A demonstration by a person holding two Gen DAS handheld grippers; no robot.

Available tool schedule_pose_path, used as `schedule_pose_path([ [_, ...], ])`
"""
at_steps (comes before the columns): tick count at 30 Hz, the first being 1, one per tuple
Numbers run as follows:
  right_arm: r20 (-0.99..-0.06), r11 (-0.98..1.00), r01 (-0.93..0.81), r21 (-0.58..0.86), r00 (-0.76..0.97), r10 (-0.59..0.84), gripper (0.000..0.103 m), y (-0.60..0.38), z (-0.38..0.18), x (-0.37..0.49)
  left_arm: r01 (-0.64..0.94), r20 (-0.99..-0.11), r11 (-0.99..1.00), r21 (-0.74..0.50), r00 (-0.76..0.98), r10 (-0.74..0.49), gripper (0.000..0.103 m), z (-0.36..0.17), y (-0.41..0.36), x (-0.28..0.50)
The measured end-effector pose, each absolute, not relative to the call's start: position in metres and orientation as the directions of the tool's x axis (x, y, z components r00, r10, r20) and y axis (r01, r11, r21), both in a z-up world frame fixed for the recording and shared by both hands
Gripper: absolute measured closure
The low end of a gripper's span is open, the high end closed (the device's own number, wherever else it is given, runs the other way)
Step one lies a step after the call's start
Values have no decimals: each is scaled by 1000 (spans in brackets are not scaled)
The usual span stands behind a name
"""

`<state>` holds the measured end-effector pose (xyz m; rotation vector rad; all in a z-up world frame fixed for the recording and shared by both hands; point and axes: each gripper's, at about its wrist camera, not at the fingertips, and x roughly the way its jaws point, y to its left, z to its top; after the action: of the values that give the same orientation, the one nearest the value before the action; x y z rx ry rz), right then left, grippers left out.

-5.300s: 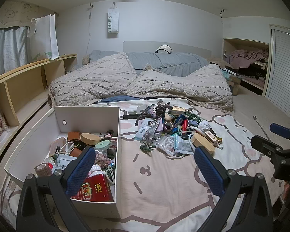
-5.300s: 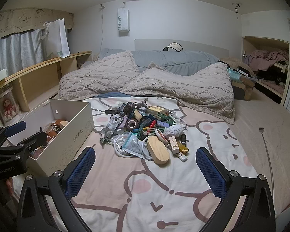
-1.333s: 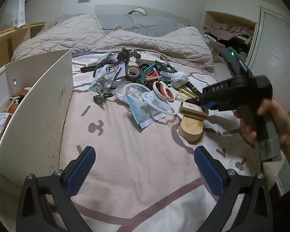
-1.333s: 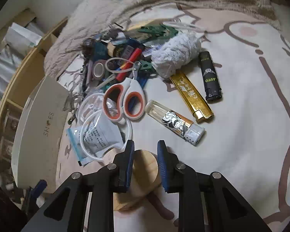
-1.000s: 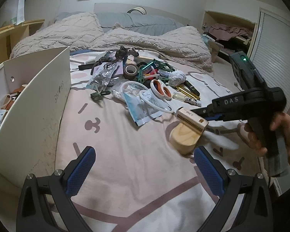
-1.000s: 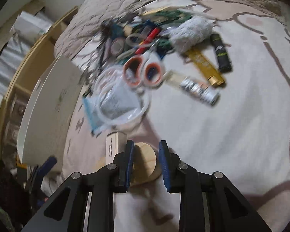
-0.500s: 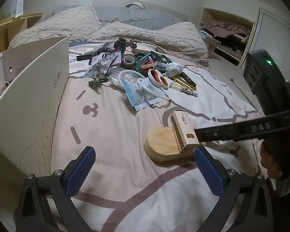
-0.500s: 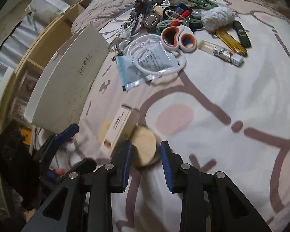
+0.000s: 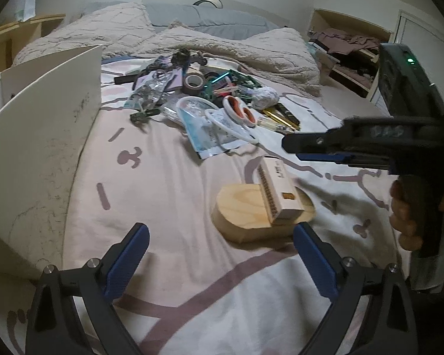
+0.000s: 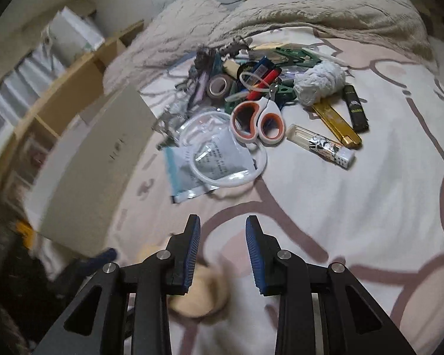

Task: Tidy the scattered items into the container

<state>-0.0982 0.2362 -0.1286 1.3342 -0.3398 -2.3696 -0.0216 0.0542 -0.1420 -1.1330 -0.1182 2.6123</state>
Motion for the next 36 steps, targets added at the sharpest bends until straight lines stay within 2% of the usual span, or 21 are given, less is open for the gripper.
schedule_pose_path([
  [11, -709, -799, 290, 527, -367, -602, 71, 248, -149, -113, -220, -705, -951, -217, -639, 309, 5, -145, 50, -29],
  [16, -727, -802, 354, 481, -351, -590, 71, 246, -144, -101, -204, -707, -957, -204, -646, 288, 5, -145, 46, -31],
  [20, -722, -803, 329, 498, -355, -594, 71, 253, -141, -97, -182, -705, -963, -197, -657, 268, 5, -144, 39, -33],
  [36, -809, -896, 386, 221, -441, -389, 71, 226, -127, -66, -182, -700, -975, -129, -680, 219, 5, -141, 43, -31],
])
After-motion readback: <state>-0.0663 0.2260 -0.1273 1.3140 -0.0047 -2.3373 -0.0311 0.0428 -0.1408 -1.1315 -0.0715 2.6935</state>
